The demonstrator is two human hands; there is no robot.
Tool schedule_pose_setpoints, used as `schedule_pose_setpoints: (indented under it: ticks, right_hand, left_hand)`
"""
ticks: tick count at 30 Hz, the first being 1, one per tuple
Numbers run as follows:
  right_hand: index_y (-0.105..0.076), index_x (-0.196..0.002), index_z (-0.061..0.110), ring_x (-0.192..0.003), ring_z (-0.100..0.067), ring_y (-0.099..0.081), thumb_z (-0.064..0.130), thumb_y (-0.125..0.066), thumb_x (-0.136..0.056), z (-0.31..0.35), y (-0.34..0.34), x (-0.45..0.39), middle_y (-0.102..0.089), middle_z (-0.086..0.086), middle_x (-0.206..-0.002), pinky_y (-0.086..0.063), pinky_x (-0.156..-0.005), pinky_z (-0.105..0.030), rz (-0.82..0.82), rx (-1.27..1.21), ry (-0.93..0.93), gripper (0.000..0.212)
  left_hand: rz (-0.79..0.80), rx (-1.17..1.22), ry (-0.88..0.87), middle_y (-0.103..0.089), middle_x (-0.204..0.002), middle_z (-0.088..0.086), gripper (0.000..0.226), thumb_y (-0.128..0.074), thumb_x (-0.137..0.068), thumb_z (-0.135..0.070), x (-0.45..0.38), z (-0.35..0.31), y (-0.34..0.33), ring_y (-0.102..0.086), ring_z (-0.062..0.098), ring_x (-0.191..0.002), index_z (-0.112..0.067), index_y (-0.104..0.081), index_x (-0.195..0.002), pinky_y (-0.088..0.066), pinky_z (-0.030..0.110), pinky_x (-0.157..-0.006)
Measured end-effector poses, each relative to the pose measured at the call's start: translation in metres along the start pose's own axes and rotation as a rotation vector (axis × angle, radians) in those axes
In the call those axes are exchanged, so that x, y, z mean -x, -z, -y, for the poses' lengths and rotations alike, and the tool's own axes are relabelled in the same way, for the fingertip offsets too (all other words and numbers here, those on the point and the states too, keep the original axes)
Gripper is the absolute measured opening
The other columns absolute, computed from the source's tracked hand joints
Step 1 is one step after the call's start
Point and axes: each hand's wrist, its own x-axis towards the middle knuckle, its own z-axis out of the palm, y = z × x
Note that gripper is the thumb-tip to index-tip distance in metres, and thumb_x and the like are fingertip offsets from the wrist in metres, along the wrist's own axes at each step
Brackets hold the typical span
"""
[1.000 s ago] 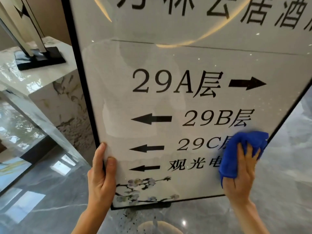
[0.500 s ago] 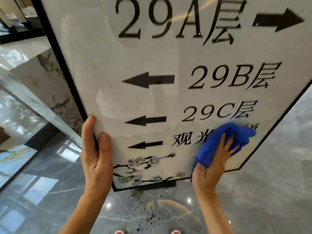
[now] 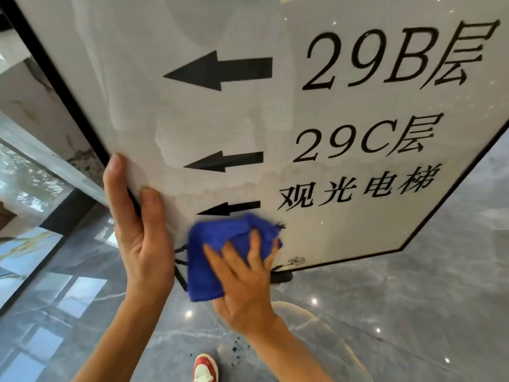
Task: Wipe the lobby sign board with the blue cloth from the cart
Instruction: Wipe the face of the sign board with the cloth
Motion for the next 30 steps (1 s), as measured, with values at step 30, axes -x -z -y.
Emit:
schedule_pose_setpoints:
  ticks: [30]
  right_hand:
    - [-0.025, -0.157, 0.031, -0.157, -0.023, -0.007, 0.027, -0.053, -0.073, 0.038, -0.035, 0.079, -0.010, 0.018, -0.168, -0.015, -0.119, -0.060, 0.220, -0.222, -0.108, 0.089]
  left_hand:
    - [0.001, -0.043, -0.032, -0.024, -0.153, -0.039, 0.043, -0.032, -0.109, -0.035, 0.001, 0.007, 0.000, -0.022, -0.010, -0.143, -0.038, -0.025, -0.151, -0.018, 0.014, -0.117]
